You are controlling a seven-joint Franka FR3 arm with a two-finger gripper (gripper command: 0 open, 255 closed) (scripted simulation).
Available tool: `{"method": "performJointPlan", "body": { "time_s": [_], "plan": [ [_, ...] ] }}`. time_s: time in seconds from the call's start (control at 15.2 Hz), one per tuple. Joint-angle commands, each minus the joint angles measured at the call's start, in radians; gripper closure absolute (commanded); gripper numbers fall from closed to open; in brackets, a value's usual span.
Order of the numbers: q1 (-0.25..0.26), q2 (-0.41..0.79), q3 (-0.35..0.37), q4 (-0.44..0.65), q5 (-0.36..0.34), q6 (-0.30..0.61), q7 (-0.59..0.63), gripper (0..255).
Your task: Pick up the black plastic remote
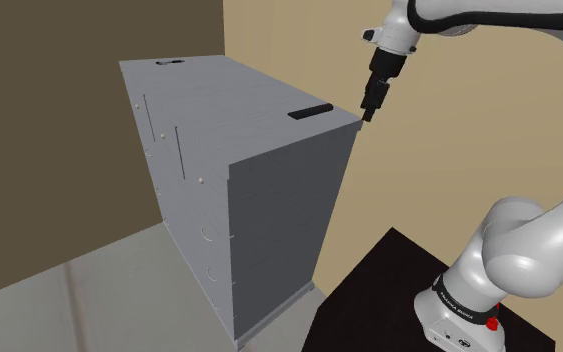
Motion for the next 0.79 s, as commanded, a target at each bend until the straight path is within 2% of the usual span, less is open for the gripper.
{"method": "performJointPlan", "body": {
  "time_s": [0.0,0.4,0.73],
  "plan": [
    [0.024,0.077,-0.035,0.056,-0.009,0.019,-0.126,0],
    [0.079,0.321,-0.11,0.268,0.008,0.045,-0.473,0],
    [0.096,0.529,-0.128,0.477,0.051,0.037,-0.744,0]
  ]
}}
